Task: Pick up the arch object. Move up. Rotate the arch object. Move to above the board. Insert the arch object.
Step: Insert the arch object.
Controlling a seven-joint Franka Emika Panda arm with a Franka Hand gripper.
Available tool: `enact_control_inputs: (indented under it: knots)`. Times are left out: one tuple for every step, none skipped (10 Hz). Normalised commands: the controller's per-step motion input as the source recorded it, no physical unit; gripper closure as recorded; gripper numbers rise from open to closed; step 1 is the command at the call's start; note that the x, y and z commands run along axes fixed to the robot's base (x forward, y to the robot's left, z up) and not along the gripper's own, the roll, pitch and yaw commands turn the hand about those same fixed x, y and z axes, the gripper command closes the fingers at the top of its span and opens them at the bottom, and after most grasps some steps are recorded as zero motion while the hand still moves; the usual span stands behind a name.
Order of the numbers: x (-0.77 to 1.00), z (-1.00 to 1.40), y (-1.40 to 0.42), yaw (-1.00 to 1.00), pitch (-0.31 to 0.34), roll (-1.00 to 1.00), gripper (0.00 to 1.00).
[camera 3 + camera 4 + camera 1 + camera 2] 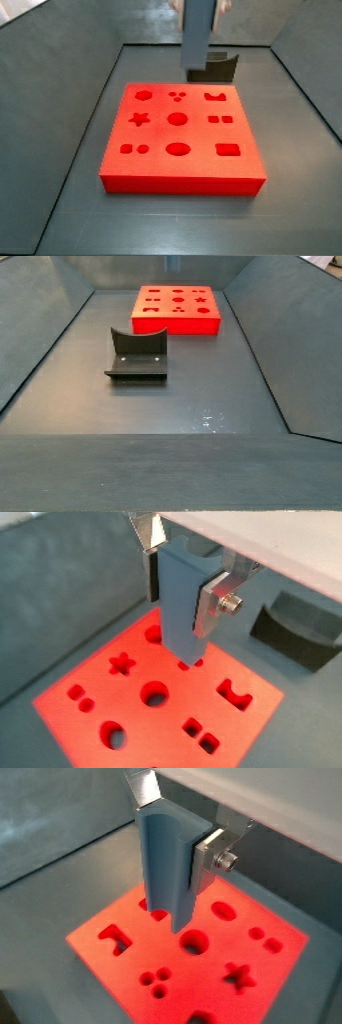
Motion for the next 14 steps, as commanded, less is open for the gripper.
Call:
enact_control_inputs:
  knots:
    - [1.0, -0.86, 0.46, 0.0, 0.059, -0.02, 1.0]
    - [1.0, -0.79, 0.46, 0.0, 0.073, 0.0, 1.0]
    - [1.0, -0.69, 0.38, 0.0, 0.063, 0.0, 1.0]
    - [1.0, -0.5, 0.16, 0.0, 0.029, 0.0, 1.0]
    - [1.0, -0.41, 0.06, 0.0, 0.0, 0.0, 1.0]
    - [1.0, -0.25, 0.0, 0.0, 0.0, 0.0, 1.0]
    - [1.0, -0.07, -0.05, 0.0, 0.076, 0.03, 1.0]
    - [0.99, -0.09, -0.01, 0.0, 0.119, 0.1, 1.0]
    - [0.67, -0.19, -0.09, 0.0, 0.137, 0.19, 1.0]
    - [0.36, -0.34, -0.03, 0.04, 0.134, 0.23, 1.0]
    - [0.15, -0.37, 0.0, 0.05, 0.109, 0.25, 1.0]
    - [0.0, -0.34, 0.0, 0.09, 0.101, 0.27, 1.0]
    - [-0.25, -0.28, 0.0, 0.08, 0.067, 0.26, 1.0]
    - [-0.37, -0.33, 0.0, 0.02, 0.027, 0.18, 1.0]
